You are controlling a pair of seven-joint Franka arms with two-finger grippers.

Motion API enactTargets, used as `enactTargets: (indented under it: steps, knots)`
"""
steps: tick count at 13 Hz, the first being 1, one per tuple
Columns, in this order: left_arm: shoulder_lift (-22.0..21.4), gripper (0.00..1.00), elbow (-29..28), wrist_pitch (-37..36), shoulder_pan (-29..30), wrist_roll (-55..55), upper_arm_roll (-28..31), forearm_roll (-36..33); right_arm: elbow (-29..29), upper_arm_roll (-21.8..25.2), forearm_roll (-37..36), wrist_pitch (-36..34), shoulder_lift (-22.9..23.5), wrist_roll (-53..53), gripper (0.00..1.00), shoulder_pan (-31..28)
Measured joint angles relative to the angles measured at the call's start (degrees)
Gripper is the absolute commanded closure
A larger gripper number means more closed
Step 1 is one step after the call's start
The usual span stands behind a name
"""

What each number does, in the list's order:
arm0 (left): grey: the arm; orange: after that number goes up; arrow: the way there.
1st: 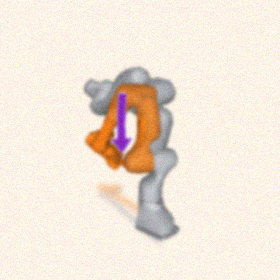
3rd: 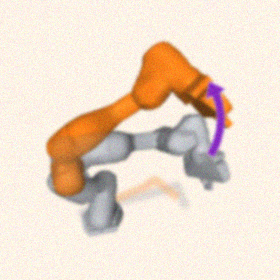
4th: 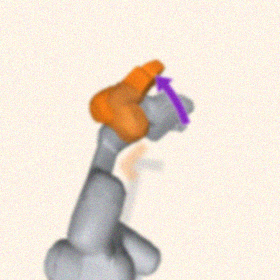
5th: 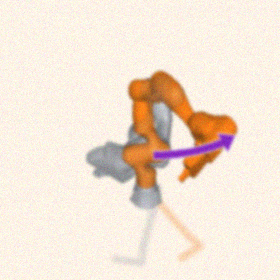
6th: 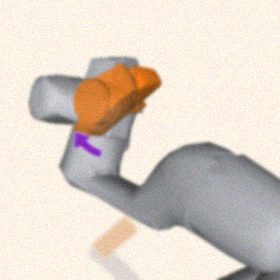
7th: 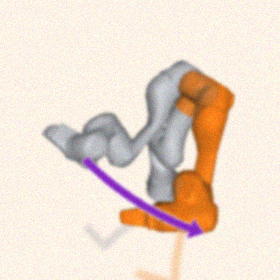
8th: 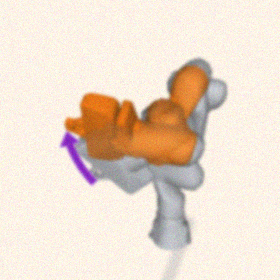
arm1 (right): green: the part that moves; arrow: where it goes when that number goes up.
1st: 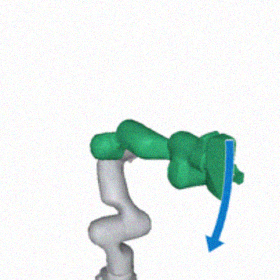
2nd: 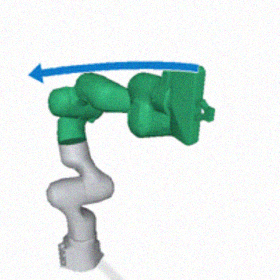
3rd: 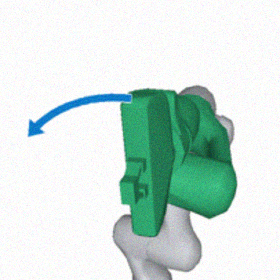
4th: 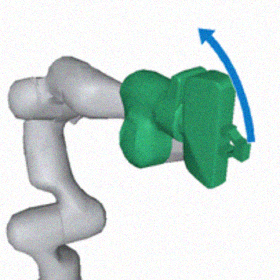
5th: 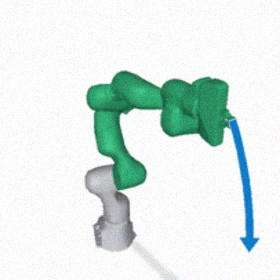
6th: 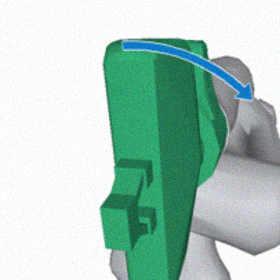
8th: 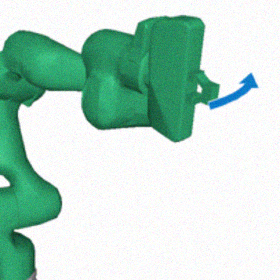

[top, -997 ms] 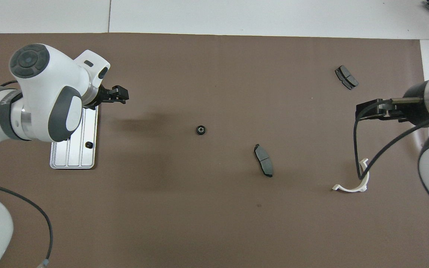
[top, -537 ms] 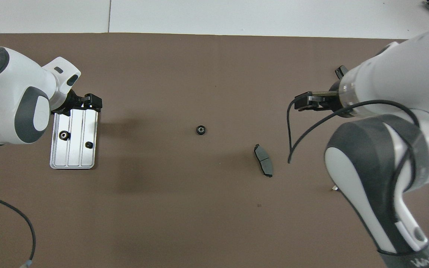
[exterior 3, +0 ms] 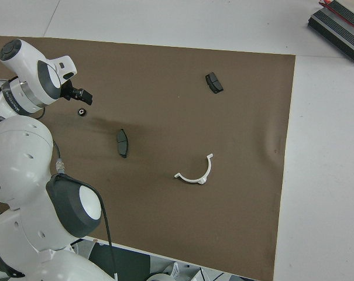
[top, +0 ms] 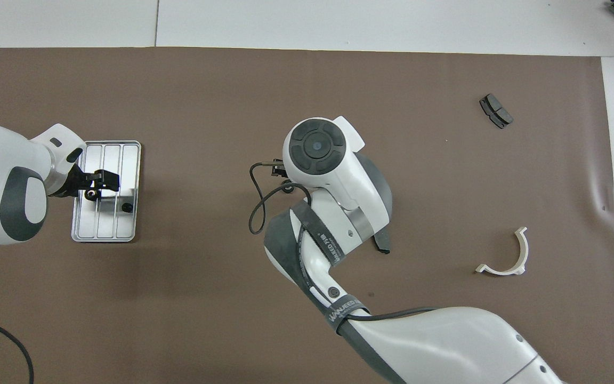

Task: Place bearing gear from tray to pile

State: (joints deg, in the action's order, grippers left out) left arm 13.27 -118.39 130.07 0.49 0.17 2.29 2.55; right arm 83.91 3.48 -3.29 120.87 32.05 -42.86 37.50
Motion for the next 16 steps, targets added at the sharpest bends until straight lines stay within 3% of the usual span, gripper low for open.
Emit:
enactTargets:
  steps: [4, 12, 16]
  knots:
    - [-1.2, 0.0, -2.5, 0.9, 0.8, -1.8, 0.0, 0.0, -3.7, 0.3, -0.8, 3.3, 5.6, -1.3, 0.0, 0.3]
    - [-1.5, 0.0, -6.3, 7.3, 0.8, -17.8, -0.3, 0.0, -2.0, -1.5, -0.3, 3.3, 6.3, -1.3, 0.0, 0.7]
    - [-2.2, 0.08, -7.2, 7.7, 0.8, -20.7, -0.2, 0.0, -0.1, -1.7, -0.3, 4.2, 6.3, -1.3, 0.26, 1.0]
